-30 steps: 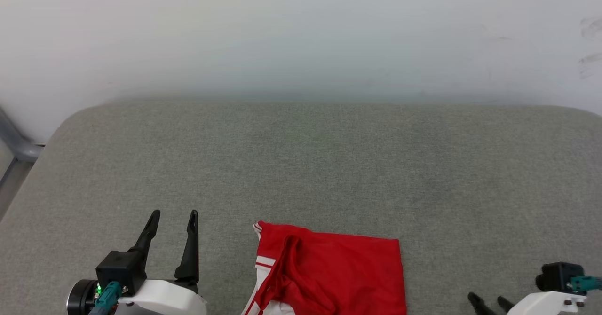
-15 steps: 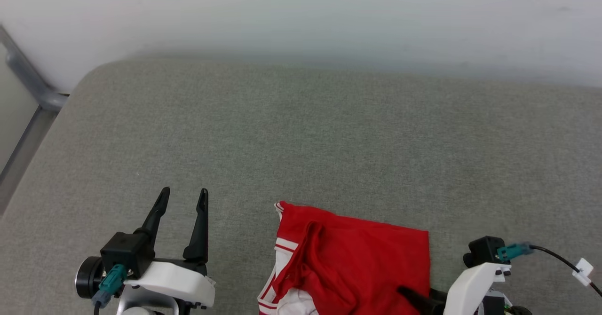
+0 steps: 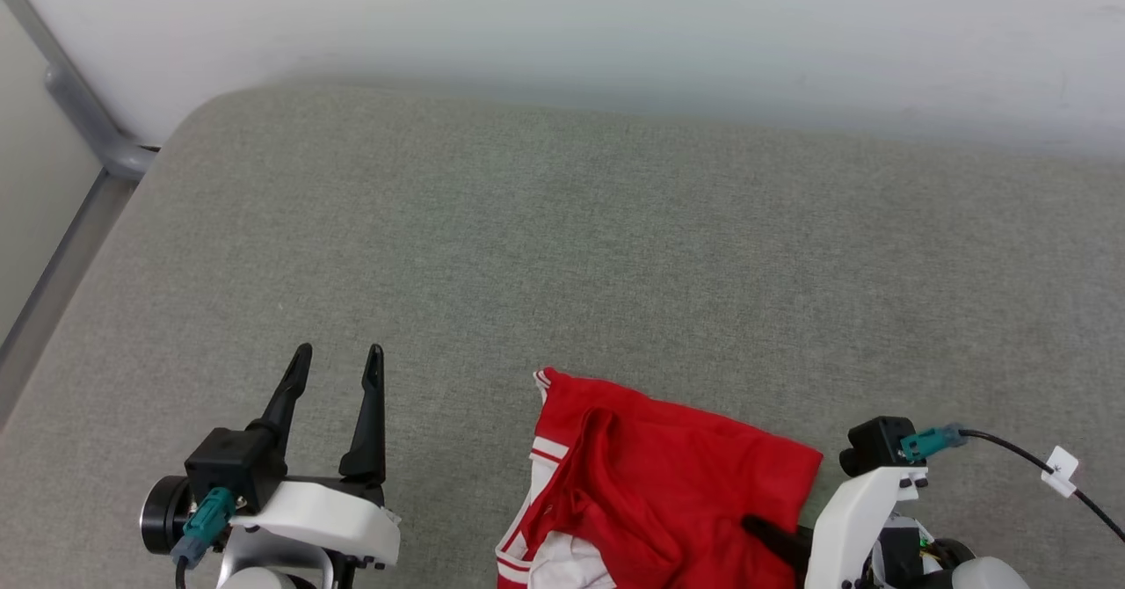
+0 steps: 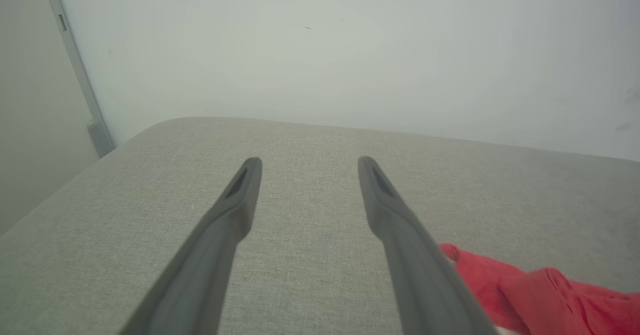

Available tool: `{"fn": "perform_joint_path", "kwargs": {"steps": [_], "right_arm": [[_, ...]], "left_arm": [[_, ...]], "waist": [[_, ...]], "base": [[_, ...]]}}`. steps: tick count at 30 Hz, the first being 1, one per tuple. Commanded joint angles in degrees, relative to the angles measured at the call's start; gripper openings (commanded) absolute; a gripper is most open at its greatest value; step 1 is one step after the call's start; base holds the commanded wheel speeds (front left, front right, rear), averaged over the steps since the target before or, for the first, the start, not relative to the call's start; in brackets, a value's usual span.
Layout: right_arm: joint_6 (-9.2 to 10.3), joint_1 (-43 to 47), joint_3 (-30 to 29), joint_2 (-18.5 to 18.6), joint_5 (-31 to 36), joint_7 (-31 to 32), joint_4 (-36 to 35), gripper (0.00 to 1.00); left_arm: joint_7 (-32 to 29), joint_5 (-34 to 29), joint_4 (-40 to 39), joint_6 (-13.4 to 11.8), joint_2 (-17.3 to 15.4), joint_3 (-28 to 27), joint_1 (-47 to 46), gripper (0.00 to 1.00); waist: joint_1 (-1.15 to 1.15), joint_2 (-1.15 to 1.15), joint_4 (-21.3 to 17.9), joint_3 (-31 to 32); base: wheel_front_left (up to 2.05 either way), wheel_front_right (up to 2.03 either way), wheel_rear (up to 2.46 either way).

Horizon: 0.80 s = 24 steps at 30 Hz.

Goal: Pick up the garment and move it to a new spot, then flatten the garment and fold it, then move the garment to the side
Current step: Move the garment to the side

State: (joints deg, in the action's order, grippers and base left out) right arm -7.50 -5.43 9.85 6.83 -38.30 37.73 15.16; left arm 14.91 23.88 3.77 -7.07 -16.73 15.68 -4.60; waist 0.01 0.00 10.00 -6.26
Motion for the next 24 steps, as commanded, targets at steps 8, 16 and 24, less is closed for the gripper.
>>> {"fn": "perform_joint_path", "kwargs": {"steps": [8,16,24], "right_arm": [[0.04,-1.7,5.4,6.0,2.9,-0.1,-5.8,0.0],[0.03,-2.6,4.9,12.9,7.0,3.0,-10.2,0.0],[0.05,-8.5,1.0,15.6,9.0,3.5,-8.1,0.0]], "left_arm": [[0.3,-1.7,-0.6,0.7,0.5,-1.2,2.7,1.0],[0.3,-3.0,-2.5,1.0,0.8,-1.1,3.5,1.0],[0.3,-4.3,-5.8,1.9,0.0,-1.1,0.5,1.0]], "waist": [[-0.01,0.0,-6.0,4.1],[-0.01,0.0,-15.5,3.9],[-0.01,0.0,-25.4,-2.2]], "base": [[0.0,0.0,0.0],[0.0,0.0,0.0],[0.0,0.0,0.0]]}}
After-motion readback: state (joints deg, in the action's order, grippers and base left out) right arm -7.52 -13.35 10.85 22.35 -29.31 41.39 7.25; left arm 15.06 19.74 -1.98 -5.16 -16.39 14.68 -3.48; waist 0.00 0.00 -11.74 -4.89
